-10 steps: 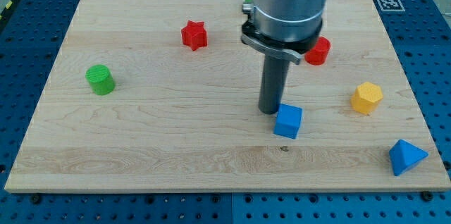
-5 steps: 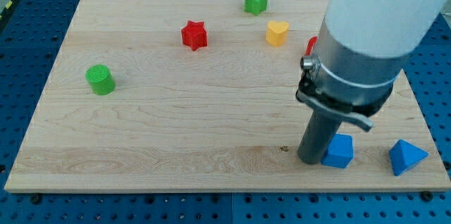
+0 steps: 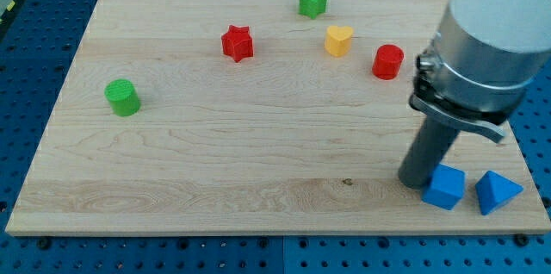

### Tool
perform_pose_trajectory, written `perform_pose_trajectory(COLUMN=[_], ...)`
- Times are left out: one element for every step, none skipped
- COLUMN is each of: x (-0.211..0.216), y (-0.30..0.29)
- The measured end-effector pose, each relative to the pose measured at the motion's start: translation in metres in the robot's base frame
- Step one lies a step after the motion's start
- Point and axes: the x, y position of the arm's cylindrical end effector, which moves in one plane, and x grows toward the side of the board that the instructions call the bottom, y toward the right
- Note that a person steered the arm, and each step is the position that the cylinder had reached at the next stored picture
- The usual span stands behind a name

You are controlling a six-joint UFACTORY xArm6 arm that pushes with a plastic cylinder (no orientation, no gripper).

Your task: Push the blue cube to the blue triangle

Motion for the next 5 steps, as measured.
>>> perform_pose_trajectory(x=[0.006, 0.006, 0.006, 0.006, 0.006], y=[-0.002, -0.008, -0.006, 0.002, 0.010])
